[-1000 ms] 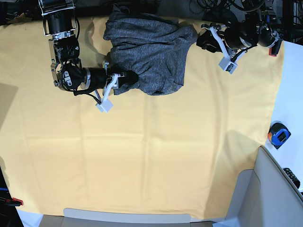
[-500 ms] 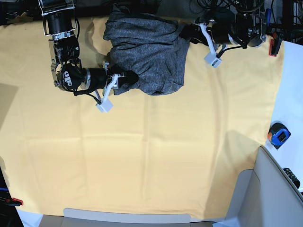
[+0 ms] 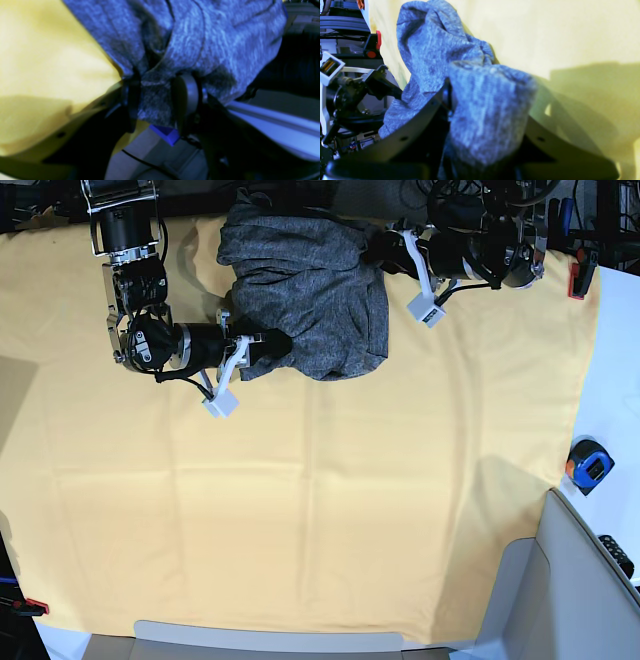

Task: Fold the T-shirt properly
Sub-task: 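Move the left gripper to the bundle's opposite side and grasp the fabric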

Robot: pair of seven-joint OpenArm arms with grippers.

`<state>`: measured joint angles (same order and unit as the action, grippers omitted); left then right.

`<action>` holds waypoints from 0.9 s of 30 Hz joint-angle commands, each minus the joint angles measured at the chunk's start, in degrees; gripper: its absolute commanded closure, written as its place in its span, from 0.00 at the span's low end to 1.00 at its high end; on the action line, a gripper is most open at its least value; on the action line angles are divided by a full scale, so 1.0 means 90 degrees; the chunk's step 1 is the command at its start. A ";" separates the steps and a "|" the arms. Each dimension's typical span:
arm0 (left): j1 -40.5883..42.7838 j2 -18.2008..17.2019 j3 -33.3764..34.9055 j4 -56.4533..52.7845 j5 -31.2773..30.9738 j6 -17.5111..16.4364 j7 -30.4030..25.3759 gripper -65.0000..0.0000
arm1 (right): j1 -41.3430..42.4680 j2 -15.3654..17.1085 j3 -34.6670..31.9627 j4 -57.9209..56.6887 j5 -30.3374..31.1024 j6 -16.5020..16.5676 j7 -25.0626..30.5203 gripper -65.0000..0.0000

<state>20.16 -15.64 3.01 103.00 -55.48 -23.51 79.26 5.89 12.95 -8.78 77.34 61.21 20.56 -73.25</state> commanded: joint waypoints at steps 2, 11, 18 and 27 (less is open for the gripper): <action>0.0021 -0.0035 -0.0358 -0.0040 0.0328 0.0312 0.0082 0.69 | -0.0054 0.0002 -0.0036 -0.0071 -0.0144 -0.0081 -0.0139 0.95; 0.0050 -0.0123 -0.0622 -0.0031 0.0065 0.0302 0.0082 0.50 | -0.0054 0.0002 -0.0036 -0.0071 -0.0154 -0.0081 -0.0139 0.95; 0.0099 -0.0504 -0.0720 -0.0031 -0.1742 0.0331 0.0082 0.44 | -0.0064 -0.0018 -0.0007 -0.0081 -0.0555 -0.0081 -0.0139 0.96; 0.0207 -0.0543 -0.1648 -0.0372 -0.2260 0.0321 0.0082 0.44 | -0.0103 -0.0154 0.0003 -0.0081 -0.0642 -0.0081 -0.0139 0.96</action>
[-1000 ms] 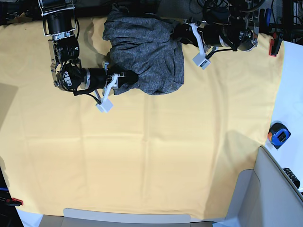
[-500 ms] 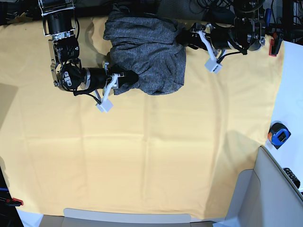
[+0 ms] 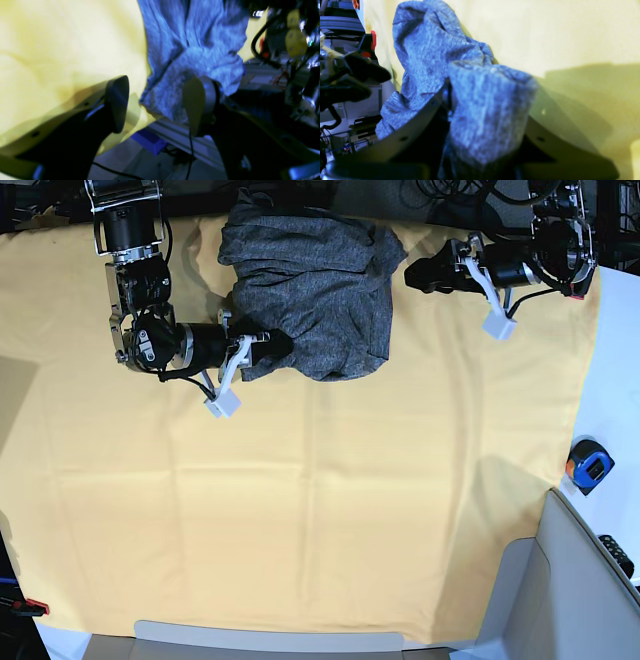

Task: Fold the T-shirt properly
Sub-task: 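Move the left gripper to the bundle's opposite side and grasp the fabric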

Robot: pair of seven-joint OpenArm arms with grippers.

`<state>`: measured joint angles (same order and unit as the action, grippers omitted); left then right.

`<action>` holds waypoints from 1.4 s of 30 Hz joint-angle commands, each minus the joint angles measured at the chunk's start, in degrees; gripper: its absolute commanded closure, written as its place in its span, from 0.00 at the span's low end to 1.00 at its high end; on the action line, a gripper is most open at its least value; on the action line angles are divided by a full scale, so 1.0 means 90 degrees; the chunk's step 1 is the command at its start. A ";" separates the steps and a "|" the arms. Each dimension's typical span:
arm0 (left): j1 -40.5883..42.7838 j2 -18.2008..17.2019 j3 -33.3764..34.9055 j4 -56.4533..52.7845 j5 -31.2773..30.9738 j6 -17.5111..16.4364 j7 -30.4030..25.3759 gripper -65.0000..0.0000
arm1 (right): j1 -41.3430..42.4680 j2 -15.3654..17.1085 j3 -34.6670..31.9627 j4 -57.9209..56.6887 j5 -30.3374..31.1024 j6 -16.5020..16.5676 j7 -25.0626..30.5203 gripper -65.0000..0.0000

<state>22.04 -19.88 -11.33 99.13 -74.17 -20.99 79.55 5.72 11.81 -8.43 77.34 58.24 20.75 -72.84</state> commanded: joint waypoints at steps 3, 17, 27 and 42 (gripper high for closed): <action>-0.0022 -0.0082 -0.0055 -0.0304 -0.0184 0.0022 0.0050 0.44 | -0.0083 -0.0028 -0.0036 -0.0081 -0.0312 -0.0103 -0.0185 0.96; 0.0144 -0.0082 0.0014 -0.0177 -0.0223 -0.1208 0.0050 0.30 | -0.0083 -0.0028 -0.0036 -0.0081 -0.0312 -0.0103 -0.0185 0.96; 0.0105 -0.0101 0.0893 0.0214 -0.0193 -0.1189 0.0050 0.21 | -0.0083 -0.0009 -0.0036 -0.0081 -0.0312 -0.0103 -0.0185 0.96; -0.0188 -0.0111 0.2016 0.0194 0.0627 -0.0378 0.0050 0.20 | -0.0093 0.0011 -0.0036 -0.0081 -0.0312 -0.0103 -0.0185 0.96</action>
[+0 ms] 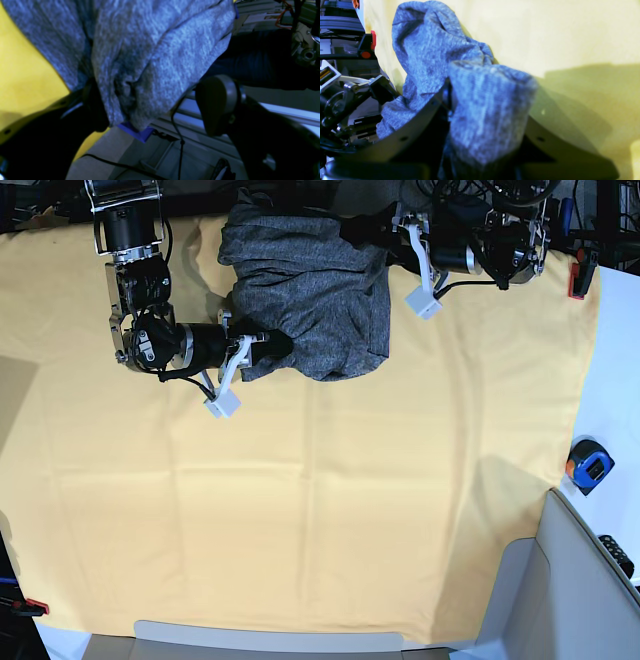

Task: Fold the T-shirt properly
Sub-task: 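Move the left gripper to the bundle's opposite side and grasp the fabric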

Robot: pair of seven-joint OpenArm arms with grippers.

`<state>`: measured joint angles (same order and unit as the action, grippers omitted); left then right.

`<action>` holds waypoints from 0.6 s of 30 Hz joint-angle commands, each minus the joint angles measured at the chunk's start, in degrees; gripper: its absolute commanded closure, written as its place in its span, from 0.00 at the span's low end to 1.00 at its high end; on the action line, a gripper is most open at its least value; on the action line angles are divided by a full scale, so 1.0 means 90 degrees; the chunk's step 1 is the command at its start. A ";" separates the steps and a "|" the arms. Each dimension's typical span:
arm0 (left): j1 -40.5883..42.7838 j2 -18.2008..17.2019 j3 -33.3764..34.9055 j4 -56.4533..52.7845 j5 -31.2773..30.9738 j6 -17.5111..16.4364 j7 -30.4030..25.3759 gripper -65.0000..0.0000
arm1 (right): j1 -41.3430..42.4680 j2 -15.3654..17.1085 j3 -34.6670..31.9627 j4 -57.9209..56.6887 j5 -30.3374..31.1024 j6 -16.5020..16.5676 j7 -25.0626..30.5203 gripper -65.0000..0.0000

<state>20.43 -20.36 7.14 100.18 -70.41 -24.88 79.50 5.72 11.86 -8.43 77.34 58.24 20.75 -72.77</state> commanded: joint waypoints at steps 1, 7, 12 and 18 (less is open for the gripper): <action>-0.0008 -0.0058 -0.0036 0.0078 0.0229 0.0054 0.0055 0.20 | -0.0093 0.0006 -0.0045 -0.0081 -0.0312 -0.0103 -0.0193 0.96; -0.0008 0.0040 0.0013 0.0078 0.0268 0.0513 0.0055 0.20 | -0.0093 -0.0013 -0.0045 -0.0081 -0.0312 -0.0103 -0.0193 0.96; -0.0018 0.0177 0.0013 0.0078 0.0268 0.0719 0.0055 0.20 | -0.0093 -0.0004 -0.0045 -0.0081 -0.0312 -0.0103 -0.0193 0.96; -0.0018 0.0255 0.0013 -0.0010 0.0268 0.0719 0.0055 0.20 | -0.0093 -0.0013 -0.0055 -0.0081 -0.0312 -0.0103 -0.0193 0.96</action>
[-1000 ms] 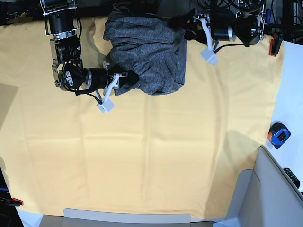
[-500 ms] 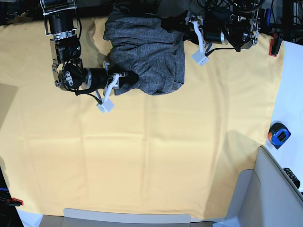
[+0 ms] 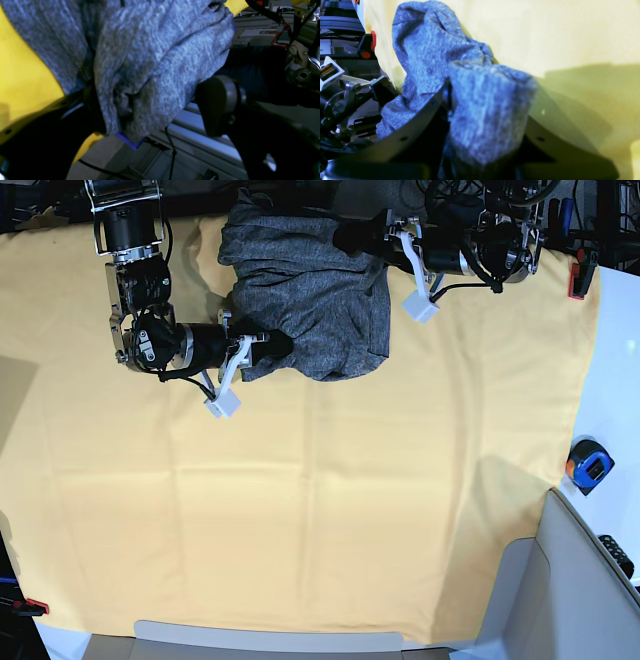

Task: Fold the T-shirt properly
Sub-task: 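Move the left gripper to the bundle's opposite side and grasp the fabric, then hold the grey shirt with both grippers and twist it, left gripper pulling outward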

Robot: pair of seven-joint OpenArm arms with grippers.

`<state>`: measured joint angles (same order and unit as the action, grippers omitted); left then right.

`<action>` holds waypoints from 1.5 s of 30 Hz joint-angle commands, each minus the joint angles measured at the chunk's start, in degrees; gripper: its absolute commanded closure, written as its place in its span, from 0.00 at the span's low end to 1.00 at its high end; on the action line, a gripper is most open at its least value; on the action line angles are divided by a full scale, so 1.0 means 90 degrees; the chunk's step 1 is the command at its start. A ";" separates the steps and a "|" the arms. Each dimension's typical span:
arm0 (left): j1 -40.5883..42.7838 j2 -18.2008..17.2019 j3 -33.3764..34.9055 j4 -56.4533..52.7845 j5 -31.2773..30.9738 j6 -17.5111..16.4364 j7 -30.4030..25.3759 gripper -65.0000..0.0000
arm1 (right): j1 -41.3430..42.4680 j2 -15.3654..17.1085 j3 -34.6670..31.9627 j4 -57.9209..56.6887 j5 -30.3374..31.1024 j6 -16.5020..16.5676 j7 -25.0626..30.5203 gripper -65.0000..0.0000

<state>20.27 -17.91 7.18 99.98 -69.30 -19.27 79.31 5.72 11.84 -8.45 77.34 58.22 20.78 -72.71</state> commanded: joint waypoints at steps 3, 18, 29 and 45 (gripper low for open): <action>-0.0001 0.0168 -0.0109 -0.0506 0.0105 0.0104 0.0077 0.21 | -0.0093 -0.0011 -0.0063 -0.0081 -0.0319 -0.0106 -0.0200 0.96; -0.0118 0.0315 -0.0256 -0.1434 0.0125 0.0075 0.0077 0.21 | -0.0093 -0.0031 -0.0043 -0.0081 -0.0573 -0.0106 -0.0200 0.96; -0.0128 0.0315 -0.0256 -0.1434 0.0125 0.0065 0.0077 0.26 | -0.0093 -0.0031 -0.0043 -0.0081 -0.0573 -0.0106 -0.0200 0.96; -0.0314 0.0364 -0.0246 -0.1444 0.0125 0.0065 0.0077 0.81 | -0.0083 -0.0011 -0.0043 -0.0081 -0.0573 -0.0106 -0.0210 0.96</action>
<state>16.51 -14.31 4.71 88.88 -74.32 -19.68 79.70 5.58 11.68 -8.45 77.34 57.10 20.80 -71.99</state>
